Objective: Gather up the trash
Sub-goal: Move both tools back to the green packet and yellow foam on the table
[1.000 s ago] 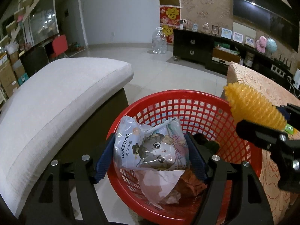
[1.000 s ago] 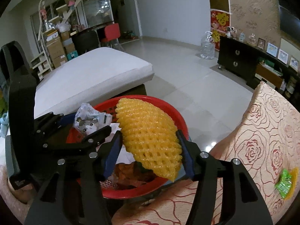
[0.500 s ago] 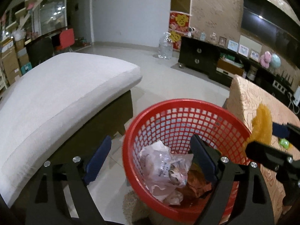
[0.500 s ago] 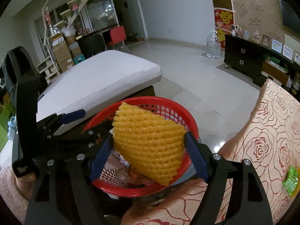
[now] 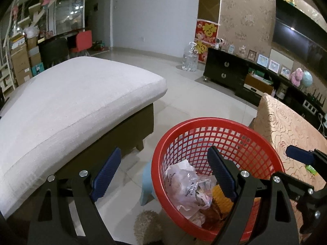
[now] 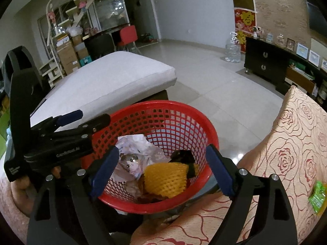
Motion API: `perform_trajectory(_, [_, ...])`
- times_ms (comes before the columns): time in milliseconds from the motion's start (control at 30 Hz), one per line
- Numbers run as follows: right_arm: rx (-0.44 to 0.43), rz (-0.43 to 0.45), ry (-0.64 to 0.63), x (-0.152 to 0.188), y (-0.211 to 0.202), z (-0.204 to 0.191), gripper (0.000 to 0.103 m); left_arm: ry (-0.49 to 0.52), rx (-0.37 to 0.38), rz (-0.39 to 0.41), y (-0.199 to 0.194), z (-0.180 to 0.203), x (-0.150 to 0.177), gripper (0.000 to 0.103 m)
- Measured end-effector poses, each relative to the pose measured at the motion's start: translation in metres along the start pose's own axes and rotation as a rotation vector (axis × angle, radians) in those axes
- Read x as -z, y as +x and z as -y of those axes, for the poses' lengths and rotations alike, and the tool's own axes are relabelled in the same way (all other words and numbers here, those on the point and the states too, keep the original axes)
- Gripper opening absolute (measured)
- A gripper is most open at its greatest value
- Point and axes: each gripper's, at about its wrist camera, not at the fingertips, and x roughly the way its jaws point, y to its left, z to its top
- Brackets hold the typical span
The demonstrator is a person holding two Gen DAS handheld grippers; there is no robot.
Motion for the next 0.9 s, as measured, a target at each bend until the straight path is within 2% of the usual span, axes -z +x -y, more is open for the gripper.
perform_trajectory(533, [0.128,0.053,0.035,0.012,-0.033,0.028,0.084,0.088,0.041,0.091,-0.022,0.026,0.005,0.086])
perform_trajectory(900, [0.303,0.084,0.11,0.04,-0.083,0.077,0.084,0.154,0.128,0.124,-0.037,0.058,0.013,0.087])
